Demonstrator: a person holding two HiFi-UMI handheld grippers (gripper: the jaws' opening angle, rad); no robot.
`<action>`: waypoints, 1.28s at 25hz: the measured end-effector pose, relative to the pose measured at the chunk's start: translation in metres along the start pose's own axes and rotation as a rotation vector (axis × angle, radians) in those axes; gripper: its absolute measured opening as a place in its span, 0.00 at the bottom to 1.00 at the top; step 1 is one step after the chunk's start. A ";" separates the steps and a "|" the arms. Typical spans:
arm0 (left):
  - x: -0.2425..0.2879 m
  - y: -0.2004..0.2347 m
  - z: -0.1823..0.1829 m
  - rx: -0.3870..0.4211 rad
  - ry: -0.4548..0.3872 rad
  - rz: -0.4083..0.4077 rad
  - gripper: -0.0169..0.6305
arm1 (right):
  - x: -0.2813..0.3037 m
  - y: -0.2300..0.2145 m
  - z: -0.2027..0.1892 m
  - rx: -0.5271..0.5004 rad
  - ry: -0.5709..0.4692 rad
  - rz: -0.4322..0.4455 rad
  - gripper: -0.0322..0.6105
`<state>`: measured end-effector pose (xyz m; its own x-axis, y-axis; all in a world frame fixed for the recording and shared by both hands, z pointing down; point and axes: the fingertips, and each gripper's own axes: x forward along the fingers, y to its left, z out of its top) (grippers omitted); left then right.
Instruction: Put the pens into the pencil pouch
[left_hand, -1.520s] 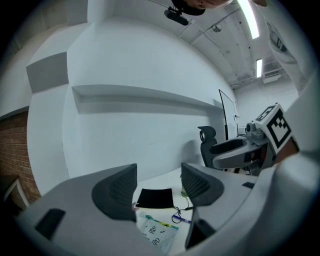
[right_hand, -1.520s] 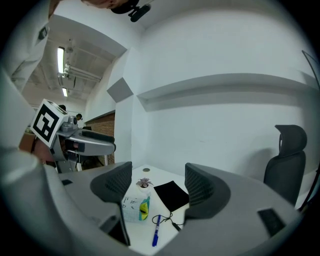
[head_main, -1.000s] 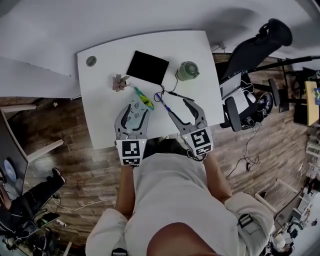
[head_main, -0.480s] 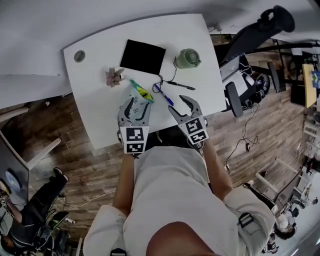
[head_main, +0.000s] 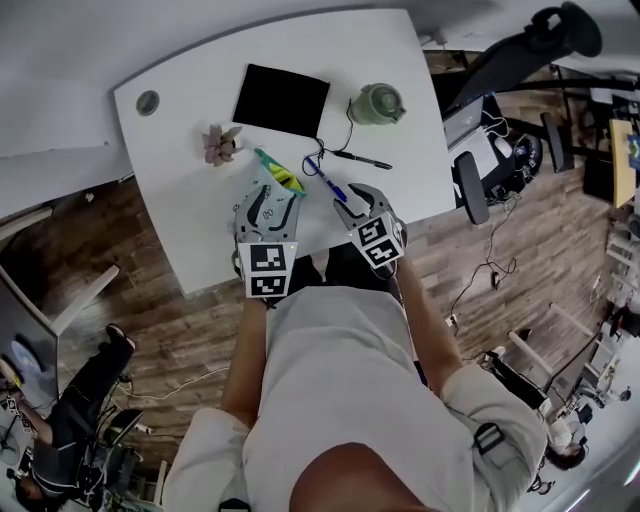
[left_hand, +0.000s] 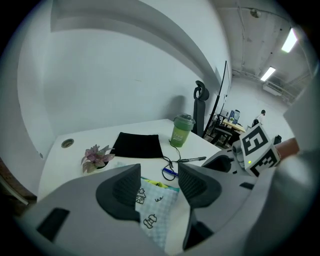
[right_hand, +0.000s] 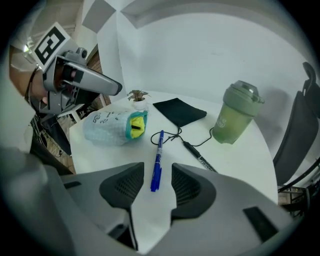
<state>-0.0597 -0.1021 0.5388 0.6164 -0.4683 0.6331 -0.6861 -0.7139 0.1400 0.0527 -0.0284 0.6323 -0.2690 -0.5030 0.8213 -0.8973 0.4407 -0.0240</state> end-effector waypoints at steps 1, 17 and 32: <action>0.001 0.000 -0.002 -0.005 0.007 0.006 0.38 | 0.004 0.000 -0.002 -0.003 0.005 0.011 0.32; 0.015 -0.007 -0.018 -0.079 0.071 0.125 0.36 | 0.023 -0.001 -0.015 -0.086 0.018 0.101 0.16; 0.034 -0.006 -0.044 -0.159 0.191 0.283 0.42 | 0.008 -0.006 0.007 -0.166 -0.031 0.152 0.15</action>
<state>-0.0516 -0.0905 0.5929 0.3208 -0.5194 0.7920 -0.8796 -0.4735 0.0458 0.0533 -0.0403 0.6355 -0.4099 -0.4426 0.7975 -0.7763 0.6284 -0.0503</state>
